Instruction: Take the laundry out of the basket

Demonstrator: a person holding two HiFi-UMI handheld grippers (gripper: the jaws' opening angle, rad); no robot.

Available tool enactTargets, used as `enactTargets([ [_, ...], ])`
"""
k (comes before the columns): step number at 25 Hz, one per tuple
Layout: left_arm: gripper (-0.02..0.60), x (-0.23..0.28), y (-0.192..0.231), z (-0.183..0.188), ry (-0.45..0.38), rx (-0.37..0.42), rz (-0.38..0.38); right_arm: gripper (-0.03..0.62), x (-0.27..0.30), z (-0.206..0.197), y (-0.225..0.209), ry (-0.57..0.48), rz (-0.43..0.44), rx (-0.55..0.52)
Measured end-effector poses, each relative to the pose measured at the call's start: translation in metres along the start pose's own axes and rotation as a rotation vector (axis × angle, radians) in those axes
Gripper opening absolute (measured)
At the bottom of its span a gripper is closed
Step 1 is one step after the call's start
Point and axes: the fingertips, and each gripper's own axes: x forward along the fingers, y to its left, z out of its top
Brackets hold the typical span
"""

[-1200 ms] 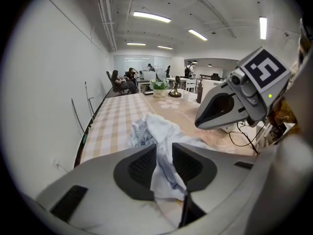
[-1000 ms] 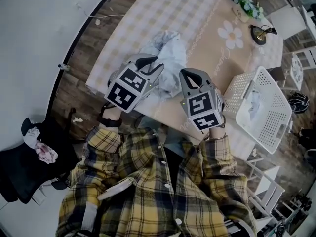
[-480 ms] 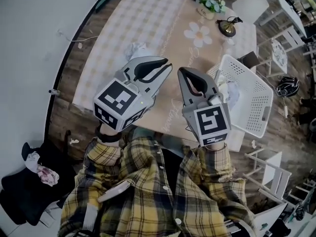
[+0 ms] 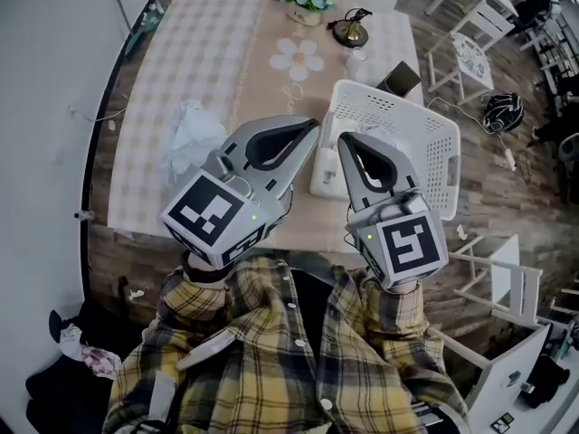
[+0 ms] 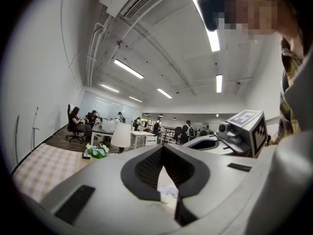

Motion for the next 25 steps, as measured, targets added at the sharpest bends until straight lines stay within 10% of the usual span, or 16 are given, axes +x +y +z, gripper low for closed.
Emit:
enactTargets([
  [25,0.011,0.083,-0.055,-0.013,0.048,0.057,-0.053,0.012,-0.056,-0.039,-0.086,-0.026,-0.049,0.118],
])
